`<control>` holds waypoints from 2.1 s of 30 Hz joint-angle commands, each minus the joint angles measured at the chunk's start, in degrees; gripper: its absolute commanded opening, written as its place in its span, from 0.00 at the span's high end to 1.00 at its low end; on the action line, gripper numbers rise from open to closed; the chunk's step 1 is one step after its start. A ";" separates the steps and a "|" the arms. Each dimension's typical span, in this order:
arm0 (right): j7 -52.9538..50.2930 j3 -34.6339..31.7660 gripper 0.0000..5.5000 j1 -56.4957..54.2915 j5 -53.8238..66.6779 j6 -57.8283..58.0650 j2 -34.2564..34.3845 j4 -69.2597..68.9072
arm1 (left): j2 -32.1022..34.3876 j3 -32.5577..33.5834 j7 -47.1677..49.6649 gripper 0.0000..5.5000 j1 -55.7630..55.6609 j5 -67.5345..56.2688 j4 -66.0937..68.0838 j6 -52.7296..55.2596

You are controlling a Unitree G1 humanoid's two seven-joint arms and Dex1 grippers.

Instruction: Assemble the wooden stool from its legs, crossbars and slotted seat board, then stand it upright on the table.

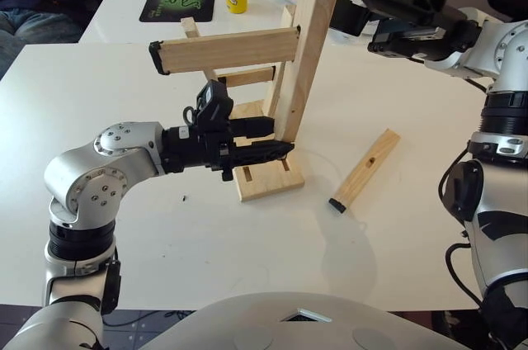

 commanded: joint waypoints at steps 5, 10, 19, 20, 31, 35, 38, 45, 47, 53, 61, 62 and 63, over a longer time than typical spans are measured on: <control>4.06 1.82 0.02 -2.38 -1.75 2.42 -0.71 -3.04 | 1.12 0.02 0.74 0.63 -0.66 0.35 0.13 -1.55; 2.46 0.94 0.02 -1.88 -2.36 2.20 1.44 -2.27 | 0.53 -0.79 0.86 0.63 -0.94 -1.24 -1.05 -1.45; 4.50 0.74 0.15 -2.37 -2.85 2.90 0.85 -1.96 | 1.22 -0.69 0.69 0.63 -1.59 -2.36 -0.40 -1.46; 4.49 0.66 0.19 -2.44 -2.82 2.96 1.01 -1.96 | 1.14 -0.79 0.74 0.63 -1.62 -2.41 -0.45 -1.44; 3.60 0.55 0.49 -3.07 -3.39 2.01 3.04 -2.76 | 0.51 -1.86 1.02 0.63 -2.12 -2.57 -0.32 -1.56; 4.17 0.78 0.56 -3.15 -3.51 1.71 3.35 -3.16 | 0.34 -1.94 1.24 0.63 -2.27 -2.59 -0.04 -1.75; 3.99 0.54 0.57 -3.00 -3.54 1.03 3.79 -3.77 | 0.05 -1.76 1.42 0.63 -2.34 -2.73 0.17 -1.79; 2.51 0.76 0.59 -2.06 -5.29 -2.89 4.24 -7.36 | 0.25 -1.84 1.22 0.63 -1.91 -2.40 0.32 -1.89; 2.42 0.66 0.59 -2.06 -5.48 -2.99 4.09 -7.30 | 0.26 -1.74 1.28 0.63 -1.95 -2.37 0.40 -1.93; 2.54 0.83 0.59 -1.63 -5.97 -3.38 3.76 -7.23 | 0.08 -1.64 1.69 0.63 -1.91 -2.15 0.50 -2.12; 2.50 0.46 0.60 -1.47 -6.17 -4.11 3.76 -7.24 | -0.27 -1.56 2.50 0.48 -1.87 -1.71 1.05 -2.70; 2.69 0.56 0.60 -1.41 -6.45 -4.54 3.61 -7.20 | -0.12 -1.49 2.68 0.46 -1.69 -1.54 1.28 -2.80; 2.83 0.64 0.60 -1.38 -6.81 -5.03 3.46 -7.07 | 0.08 -1.41 2.80 0.43 -1.45 -1.27 1.56 -2.96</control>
